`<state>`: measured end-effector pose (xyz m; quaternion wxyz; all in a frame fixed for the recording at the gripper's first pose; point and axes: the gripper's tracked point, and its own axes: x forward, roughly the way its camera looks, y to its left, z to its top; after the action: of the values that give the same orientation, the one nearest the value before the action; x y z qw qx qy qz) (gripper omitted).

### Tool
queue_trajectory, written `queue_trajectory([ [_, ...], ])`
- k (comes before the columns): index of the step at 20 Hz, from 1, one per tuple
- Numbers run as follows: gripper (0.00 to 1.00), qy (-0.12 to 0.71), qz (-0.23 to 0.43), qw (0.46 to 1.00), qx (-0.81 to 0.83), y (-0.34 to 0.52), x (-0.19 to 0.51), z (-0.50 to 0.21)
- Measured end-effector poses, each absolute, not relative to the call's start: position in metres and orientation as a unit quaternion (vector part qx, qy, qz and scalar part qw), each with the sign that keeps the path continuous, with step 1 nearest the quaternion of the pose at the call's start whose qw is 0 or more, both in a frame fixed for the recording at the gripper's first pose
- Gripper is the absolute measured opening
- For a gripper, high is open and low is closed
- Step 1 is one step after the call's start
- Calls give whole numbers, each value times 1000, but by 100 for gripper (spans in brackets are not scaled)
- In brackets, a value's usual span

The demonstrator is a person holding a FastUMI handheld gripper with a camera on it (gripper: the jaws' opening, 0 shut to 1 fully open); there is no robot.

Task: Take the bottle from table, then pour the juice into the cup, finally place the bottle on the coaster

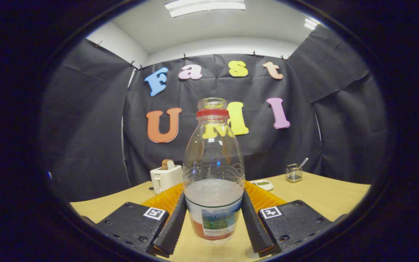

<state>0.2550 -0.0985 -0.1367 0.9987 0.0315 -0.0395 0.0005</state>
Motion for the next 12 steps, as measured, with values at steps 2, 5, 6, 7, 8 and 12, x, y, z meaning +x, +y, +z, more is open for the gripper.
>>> queue_trajectory([
  [2, 80, -33, -8, 999, 17, -99, 278, -149],
  [5, 80, -22, -4, 1000, 2, -87, 312, -172],
  [6, 80, -13, -5, 1000, -4, -85, 323, -180],
  [7, 80, -8, 1, 1000, -8, -83, 332, -188],
  [8, 80, -9, 3, 1000, -10, -79, 340, -192],
  [12, 81, -5, 4, 1000, -25, -67, 368, -208],
])
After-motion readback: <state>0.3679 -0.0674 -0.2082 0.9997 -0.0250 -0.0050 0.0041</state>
